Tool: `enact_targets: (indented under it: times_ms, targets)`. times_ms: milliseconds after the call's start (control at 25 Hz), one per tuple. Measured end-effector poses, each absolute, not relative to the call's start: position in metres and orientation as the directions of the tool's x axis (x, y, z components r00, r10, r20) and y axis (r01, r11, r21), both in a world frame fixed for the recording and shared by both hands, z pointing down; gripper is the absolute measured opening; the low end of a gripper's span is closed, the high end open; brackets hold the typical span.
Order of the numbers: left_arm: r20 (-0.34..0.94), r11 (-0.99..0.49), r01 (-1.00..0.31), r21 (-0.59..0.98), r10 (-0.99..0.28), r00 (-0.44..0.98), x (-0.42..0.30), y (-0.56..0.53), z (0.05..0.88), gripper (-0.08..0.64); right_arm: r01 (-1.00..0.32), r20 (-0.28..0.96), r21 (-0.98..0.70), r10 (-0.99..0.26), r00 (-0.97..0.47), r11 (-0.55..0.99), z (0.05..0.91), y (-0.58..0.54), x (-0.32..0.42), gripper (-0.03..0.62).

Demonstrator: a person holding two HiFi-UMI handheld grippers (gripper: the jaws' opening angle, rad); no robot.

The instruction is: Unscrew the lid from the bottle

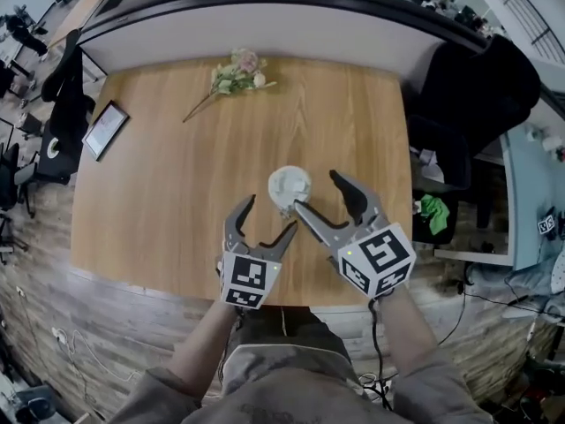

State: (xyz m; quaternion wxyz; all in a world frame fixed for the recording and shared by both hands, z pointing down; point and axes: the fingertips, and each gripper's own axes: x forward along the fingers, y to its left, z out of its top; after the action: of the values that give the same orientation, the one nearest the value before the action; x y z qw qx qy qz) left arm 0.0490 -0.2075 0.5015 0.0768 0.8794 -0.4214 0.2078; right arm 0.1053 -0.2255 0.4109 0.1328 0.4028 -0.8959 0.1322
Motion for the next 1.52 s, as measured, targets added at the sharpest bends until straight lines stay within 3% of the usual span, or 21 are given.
enact_targets:
  times_ms: [360,680,800,1000,1160,1520]
  targets:
    - [0.395,-0.643,-0.765,-0.021,-0.709,0.585,0.064,-0.228,0.553,0.396,-0.695,0.387,-0.084,-0.619,-0.683,0.714,0.465,-0.237,0.076,0.397]
    - [0.344,-0.605,-0.796,-0.038,-0.755,0.558,0.071,-0.240,0.570,0.391,-0.757,0.370,-0.088,-0.684,-0.629,0.648,0.488,-0.247,0.073,0.399]
    - [0.347,-0.618,-0.784,-0.052,-0.748,0.566,0.075,-0.236,0.575,0.327,-0.767,0.359,-0.094,-0.697,-0.620,0.634,0.491,-0.248,0.073,0.397]
    - [0.331,-0.626,-0.777,-0.059,-0.747,0.577,0.076,-0.236,0.572,0.314,-0.748,0.340,-0.086,-0.686,-0.643,0.659,0.491,-0.248,0.074,0.396]
    - [0.312,-0.640,-0.766,-0.064,-0.742,0.594,0.075,-0.235,0.569,0.311,-0.650,0.334,-0.096,-0.591,-0.734,0.753,0.492,-0.245,0.072,0.396]
    - [0.295,-0.683,-0.728,-0.057,-0.708,0.641,0.075,-0.233,0.569,0.304,-0.302,0.319,-0.114,-0.253,-0.913,0.946,0.491,-0.243,0.072,0.396]
